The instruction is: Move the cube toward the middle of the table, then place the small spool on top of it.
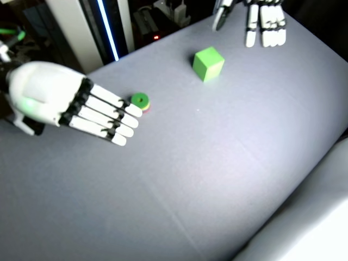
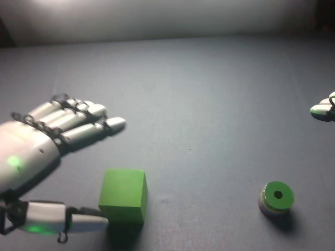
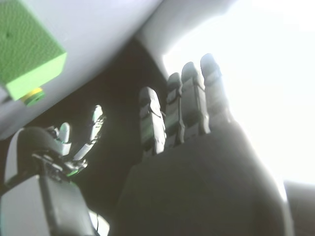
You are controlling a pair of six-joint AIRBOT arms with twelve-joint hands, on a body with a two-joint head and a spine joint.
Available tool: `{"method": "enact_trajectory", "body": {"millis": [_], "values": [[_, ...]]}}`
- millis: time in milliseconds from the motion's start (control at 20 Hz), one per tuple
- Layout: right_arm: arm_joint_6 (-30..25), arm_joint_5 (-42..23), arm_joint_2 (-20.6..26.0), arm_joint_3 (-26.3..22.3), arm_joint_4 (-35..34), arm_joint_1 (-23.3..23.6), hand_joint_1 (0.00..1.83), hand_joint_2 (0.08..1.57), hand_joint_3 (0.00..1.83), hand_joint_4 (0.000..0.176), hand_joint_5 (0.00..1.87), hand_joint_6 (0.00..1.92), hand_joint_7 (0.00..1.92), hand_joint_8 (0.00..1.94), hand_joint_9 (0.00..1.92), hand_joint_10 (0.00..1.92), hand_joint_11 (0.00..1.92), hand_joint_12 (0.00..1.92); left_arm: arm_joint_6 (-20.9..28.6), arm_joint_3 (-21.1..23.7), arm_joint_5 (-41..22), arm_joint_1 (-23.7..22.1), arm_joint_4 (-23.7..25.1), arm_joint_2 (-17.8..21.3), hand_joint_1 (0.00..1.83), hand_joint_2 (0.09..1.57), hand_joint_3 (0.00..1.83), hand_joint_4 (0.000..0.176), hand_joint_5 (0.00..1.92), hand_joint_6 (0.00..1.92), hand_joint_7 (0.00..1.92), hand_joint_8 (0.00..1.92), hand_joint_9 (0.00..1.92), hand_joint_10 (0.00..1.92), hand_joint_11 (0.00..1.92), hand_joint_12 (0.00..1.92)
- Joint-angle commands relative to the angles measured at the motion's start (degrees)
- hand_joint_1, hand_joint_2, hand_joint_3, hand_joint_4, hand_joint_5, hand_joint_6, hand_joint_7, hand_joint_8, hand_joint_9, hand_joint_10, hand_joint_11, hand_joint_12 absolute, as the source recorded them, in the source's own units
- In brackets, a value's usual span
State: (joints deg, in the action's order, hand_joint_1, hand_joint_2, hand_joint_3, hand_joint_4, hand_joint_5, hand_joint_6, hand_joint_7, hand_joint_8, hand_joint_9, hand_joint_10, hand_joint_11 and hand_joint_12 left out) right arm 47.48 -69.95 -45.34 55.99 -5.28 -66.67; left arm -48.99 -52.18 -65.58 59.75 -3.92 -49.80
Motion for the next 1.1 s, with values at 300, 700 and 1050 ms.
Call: {"method": "enact_trajectory", "body": {"millis": [300,700,1050], "values": [[-0.2,-6.3,-0.2,0.4,-1.1,0.4,0.81,1.32,0.00,0.000,0.41,0.00,0.42,0.00,0.41,0.00,0.25,0.48,-0.8,-2.9,4.9,-4.9,3.2,-3.7,0.65,0.82,0.00,0.176,0.24,0.00,0.10,0.00,0.12,0.00,0.00,0.57],[-0.3,-6.1,-0.3,0.5,-1.0,0.4,0.79,1.33,0.00,0.000,0.41,0.00,0.43,0.00,0.42,0.00,0.26,0.47,-8.0,-5.2,11.7,-8.5,0.3,-7.3,0.93,0.99,0.00,0.060,0.46,0.00,0.32,0.01,0.47,0.02,0.27,0.91],[-0.4,-6.0,-0.3,0.6,-1.0,0.4,0.79,1.34,0.00,0.000,0.41,0.00,0.44,0.00,0.45,0.01,0.28,0.52,-7.5,-6.7,7.8,-11.8,-1.3,-8.0,1.24,1.16,0.00,0.000,0.85,0.97,0.94,1.27,0.93,0.99,0.81,1.39]]}}
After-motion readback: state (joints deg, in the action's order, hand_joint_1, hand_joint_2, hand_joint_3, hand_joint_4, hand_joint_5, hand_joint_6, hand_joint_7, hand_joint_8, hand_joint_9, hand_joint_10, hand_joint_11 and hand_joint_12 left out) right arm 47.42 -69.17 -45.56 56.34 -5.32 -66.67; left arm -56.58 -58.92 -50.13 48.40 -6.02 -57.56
